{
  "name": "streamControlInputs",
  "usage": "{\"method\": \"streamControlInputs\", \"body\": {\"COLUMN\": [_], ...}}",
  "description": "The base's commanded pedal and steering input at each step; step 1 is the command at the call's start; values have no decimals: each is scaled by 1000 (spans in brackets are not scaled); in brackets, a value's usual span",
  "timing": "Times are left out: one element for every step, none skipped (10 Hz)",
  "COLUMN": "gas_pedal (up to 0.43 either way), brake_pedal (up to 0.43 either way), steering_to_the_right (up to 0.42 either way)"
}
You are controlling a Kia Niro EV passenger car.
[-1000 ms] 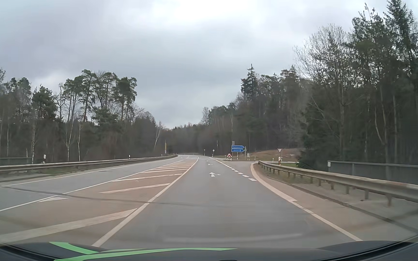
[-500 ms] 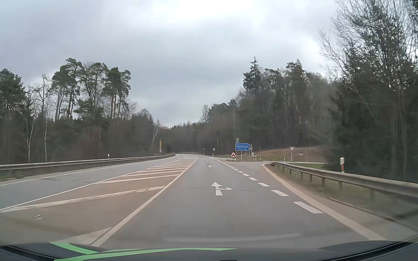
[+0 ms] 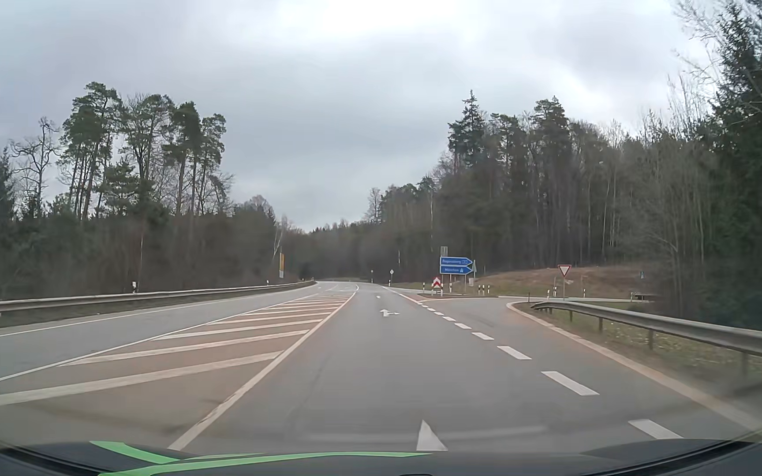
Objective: Follow the waypoints while adhering to traffic rules and regulations
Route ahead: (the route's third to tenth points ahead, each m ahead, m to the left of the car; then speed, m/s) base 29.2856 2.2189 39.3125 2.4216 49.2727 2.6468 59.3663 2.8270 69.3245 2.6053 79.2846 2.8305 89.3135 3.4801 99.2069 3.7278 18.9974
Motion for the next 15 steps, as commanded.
{"method": "streamControlInputs", "body": {"gas_pedal": [220, 220, 220, 220, 220, 220, 220, 220, 220, 220, 220, 220, 209, 209, 209], "brake_pedal": [0, 0, 0, 0, 0, 0, 0, 0, 0, 0, 0, 0, 0, 0, 0], "steering_to_the_right": [1, 0, 0, 0, 0, -1, 0, -1, 0, 0, -1, -1, -2, -3, -3]}}
